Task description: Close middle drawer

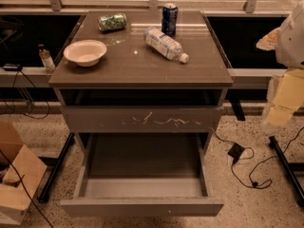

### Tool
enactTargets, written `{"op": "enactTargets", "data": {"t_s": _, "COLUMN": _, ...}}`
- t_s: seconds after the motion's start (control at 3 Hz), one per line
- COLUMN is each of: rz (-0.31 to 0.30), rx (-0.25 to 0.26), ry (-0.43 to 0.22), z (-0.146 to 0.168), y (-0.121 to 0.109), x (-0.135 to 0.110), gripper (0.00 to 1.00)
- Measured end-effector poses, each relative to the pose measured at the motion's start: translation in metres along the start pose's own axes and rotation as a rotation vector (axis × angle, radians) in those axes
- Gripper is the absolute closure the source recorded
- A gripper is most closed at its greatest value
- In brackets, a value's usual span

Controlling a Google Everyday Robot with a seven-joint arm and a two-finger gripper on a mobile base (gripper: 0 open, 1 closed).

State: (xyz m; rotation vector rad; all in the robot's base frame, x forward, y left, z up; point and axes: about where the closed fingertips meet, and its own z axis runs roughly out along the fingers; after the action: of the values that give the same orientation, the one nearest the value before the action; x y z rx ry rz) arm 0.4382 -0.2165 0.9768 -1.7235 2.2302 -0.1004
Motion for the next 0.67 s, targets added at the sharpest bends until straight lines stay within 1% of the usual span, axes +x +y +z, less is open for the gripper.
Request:
{"op": "enactTargets", "data": {"t_s": 0.33, "rz": 0.0, "rx": 0.0, "ry": 0.0, "z": 0.0, "y": 0.0, "x": 0.0, "gripper": 0.0}}
{"op": "enactTargets", "data": {"t_s": 0.67, "rz": -0.026, "rx": 0.021, "ry": 0.019, "z": 0.0026, "y": -0.0042, "x": 0.0064, "gripper": 0.18}}
